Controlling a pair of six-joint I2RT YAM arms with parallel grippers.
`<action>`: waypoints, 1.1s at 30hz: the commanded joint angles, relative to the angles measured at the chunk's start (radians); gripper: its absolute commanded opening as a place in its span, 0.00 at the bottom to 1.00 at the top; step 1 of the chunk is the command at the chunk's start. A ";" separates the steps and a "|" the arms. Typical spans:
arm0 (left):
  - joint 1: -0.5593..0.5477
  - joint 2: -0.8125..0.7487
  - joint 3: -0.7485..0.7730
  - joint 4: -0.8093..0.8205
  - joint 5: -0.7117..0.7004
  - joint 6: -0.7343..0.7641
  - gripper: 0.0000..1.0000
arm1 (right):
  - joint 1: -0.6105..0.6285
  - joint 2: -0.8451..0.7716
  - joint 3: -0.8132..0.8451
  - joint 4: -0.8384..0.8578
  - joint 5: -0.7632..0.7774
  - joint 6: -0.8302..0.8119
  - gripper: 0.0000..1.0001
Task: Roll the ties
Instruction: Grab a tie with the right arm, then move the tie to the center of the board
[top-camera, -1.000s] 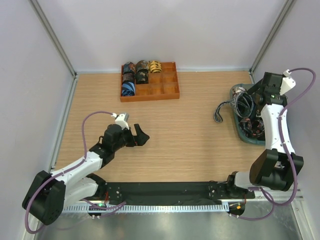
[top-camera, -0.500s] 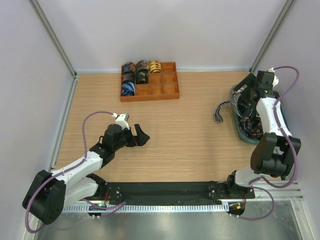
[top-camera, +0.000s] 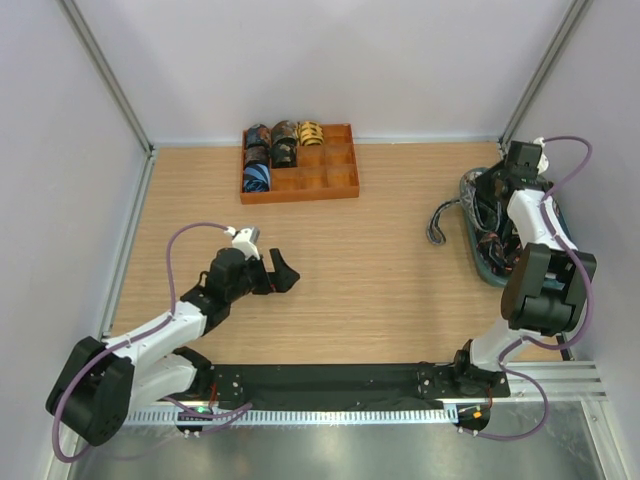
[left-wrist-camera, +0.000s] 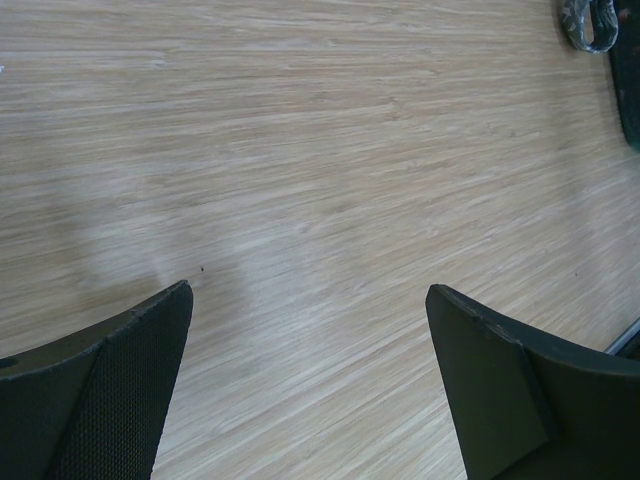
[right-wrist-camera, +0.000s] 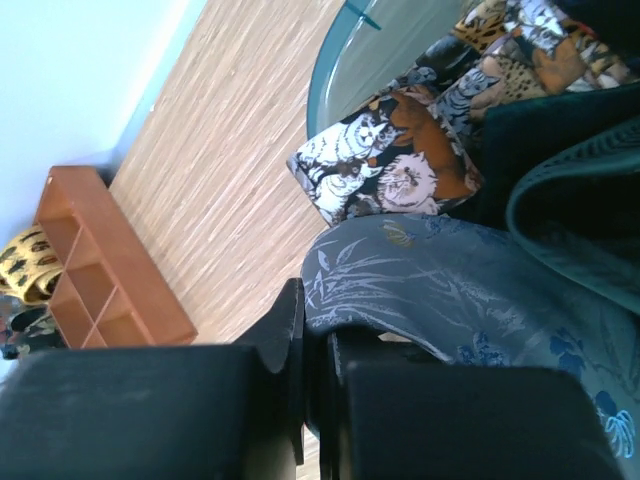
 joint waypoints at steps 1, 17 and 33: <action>-0.006 0.008 0.042 0.048 0.018 0.002 1.00 | 0.005 -0.023 0.027 0.052 -0.069 -0.018 0.01; -0.061 0.005 0.053 0.043 -0.025 0.029 1.00 | 0.241 -0.448 0.158 -0.086 -0.319 -0.048 0.01; -0.073 -0.130 -0.016 0.148 0.064 0.052 1.00 | 0.602 -0.568 0.096 0.076 -0.477 0.227 0.01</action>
